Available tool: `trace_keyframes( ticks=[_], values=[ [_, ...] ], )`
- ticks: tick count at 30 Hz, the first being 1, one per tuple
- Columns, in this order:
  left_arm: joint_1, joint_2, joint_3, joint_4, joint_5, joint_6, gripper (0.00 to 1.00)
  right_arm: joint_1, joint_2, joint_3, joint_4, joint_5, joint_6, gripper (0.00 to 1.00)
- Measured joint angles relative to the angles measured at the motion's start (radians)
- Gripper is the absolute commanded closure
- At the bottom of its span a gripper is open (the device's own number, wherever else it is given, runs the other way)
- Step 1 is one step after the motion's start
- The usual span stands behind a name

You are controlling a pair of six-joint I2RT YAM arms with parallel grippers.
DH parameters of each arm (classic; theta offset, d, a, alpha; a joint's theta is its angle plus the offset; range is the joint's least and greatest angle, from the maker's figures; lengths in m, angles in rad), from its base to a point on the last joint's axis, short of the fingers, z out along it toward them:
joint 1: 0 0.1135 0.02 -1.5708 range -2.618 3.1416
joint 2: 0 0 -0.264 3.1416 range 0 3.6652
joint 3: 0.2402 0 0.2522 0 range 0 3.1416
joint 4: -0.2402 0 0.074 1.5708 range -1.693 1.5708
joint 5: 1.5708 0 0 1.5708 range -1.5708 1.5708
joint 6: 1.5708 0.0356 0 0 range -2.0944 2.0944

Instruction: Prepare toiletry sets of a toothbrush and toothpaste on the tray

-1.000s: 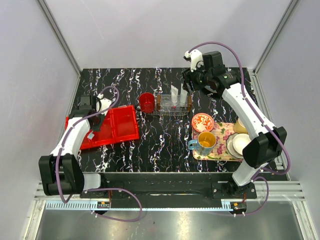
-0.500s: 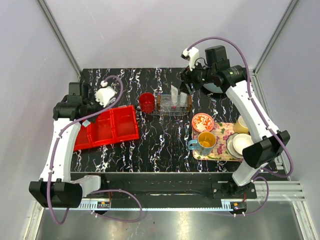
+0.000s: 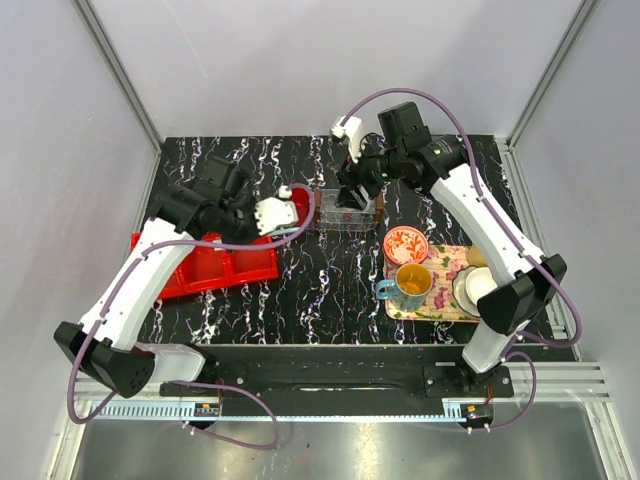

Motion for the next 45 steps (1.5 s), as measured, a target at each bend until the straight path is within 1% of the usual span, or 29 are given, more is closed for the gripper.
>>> trace_keyframes(
  ticks=[6,12,16,21,30,37,45],
  values=[
    [-0.132,0.014,0.0,-0.006,-0.027,0.035,1.0,0.0,0.025,0.009,-0.014,-0.054,0.003,0.33],
    [-0.223,0.023,0.006,0.01,-0.071,0.06,1.0,0.0,0.032,0.009,-0.019,-0.086,0.014,0.34],
    [-0.262,0.024,0.006,0.037,-0.106,0.075,1.0,0.0,0.034,0.009,-0.019,-0.099,0.021,0.34],
    [-0.291,0.019,-0.021,0.1,-0.139,0.093,1.0,0.0,0.037,0.009,-0.019,-0.138,0.035,0.34],
    [-0.344,0.016,-0.041,0.175,-0.201,0.116,1.0,0.0,0.073,0.007,-0.019,-0.259,0.066,0.34],
    [-0.362,0.016,-0.041,0.205,-0.256,0.142,1.0,0.0,0.091,-0.025,-0.022,-0.35,0.07,0.34],
    [-0.375,0.016,-0.042,0.227,-0.293,0.17,1.0,0.002,0.101,-0.057,-0.028,-0.408,0.069,0.34]
  ],
)
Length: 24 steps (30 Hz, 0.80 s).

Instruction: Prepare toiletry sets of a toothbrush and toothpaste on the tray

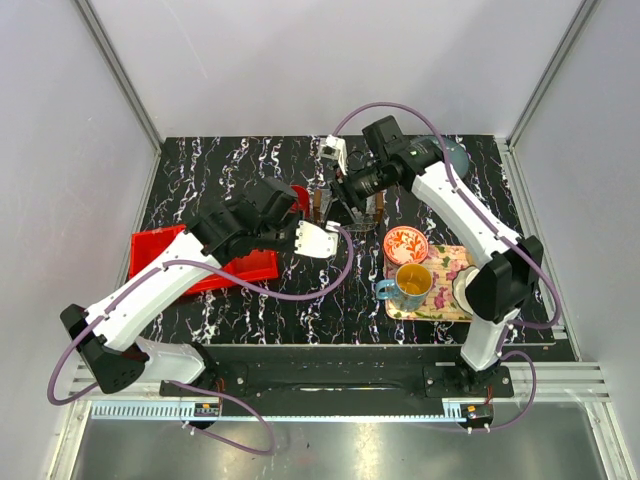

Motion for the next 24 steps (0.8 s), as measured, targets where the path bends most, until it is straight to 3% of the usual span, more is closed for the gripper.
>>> trace_keyframes(
  ticks=[11,14,24],
  values=[
    [-0.016,0.02,0.0,0.008,-0.027,0.024,1.0,0.029,0.043,-0.026,-0.003,-0.025,0.0,0.38],
    [-0.018,0.028,0.0,0.018,-0.036,0.033,1.0,0.04,0.049,-0.028,-0.006,-0.034,0.0,0.46],
    [-0.026,0.041,-0.008,0.035,-0.062,0.065,0.98,0.049,0.057,-0.047,-0.011,-0.068,-0.007,0.89]
  ],
)
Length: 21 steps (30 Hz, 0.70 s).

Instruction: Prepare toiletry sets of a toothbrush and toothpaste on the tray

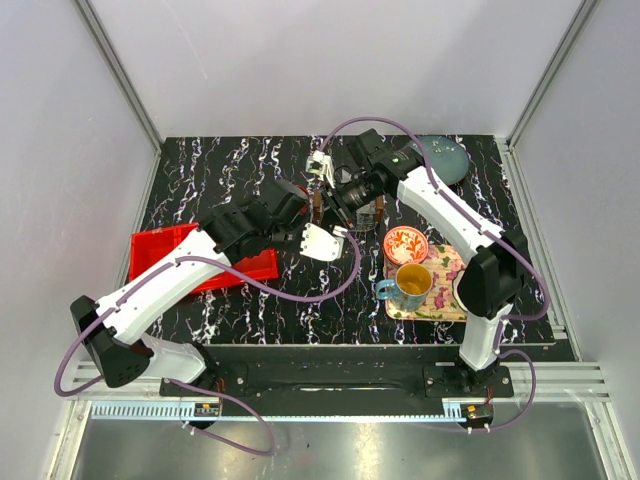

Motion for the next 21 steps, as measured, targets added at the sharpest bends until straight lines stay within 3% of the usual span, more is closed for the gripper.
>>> trace_keyframes(
  ticks=[4,11,18,21],
  values=[
    [-0.002,0.0,-0.008,0.006,-0.012,0.007,0.87,0.003,0.0,0.0,-0.002,0.0,-0.005,1.0],
    [-0.003,0.0,-0.021,0.042,-0.037,0.018,0.48,0.003,0.0,0.0,-0.009,0.002,-0.008,1.0],
    [-0.003,-0.011,-0.042,0.123,-0.053,-0.009,0.28,0.003,0.0,0.0,-0.008,0.031,-0.001,1.0],
    [-0.003,-0.039,-0.06,0.143,-0.052,-0.028,0.25,0.003,0.0,0.0,-0.006,0.064,0.012,1.0]
  ],
)
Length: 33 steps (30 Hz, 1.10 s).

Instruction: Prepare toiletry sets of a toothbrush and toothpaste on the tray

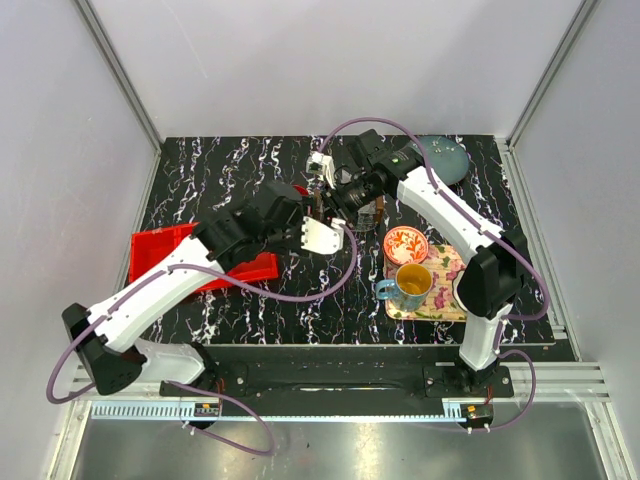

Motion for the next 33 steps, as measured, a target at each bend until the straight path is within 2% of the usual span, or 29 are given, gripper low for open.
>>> trace_keyframes(
  ticks=[8,12,18,25,33],
  values=[
    [0.014,-0.163,-0.075,0.029,0.034,-0.076,0.2,-0.003,0.0,0.031,0.027,0.126,0.057,1.0],
    [0.062,-0.233,-0.109,0.029,0.093,-0.134,0.18,-0.014,0.0,0.092,0.045,0.189,0.095,1.0],
    [0.218,-0.284,-0.112,0.03,0.277,-0.266,0.17,-0.058,-0.016,0.179,0.095,0.282,0.156,1.0],
    [0.42,-0.273,-0.109,0.071,0.551,-0.459,0.19,-0.097,-0.098,0.188,0.193,0.372,0.226,1.0],
    [0.498,-0.228,-0.109,0.248,0.782,-0.726,0.23,-0.113,-0.237,0.053,0.391,0.393,0.301,1.0]
  ],
)
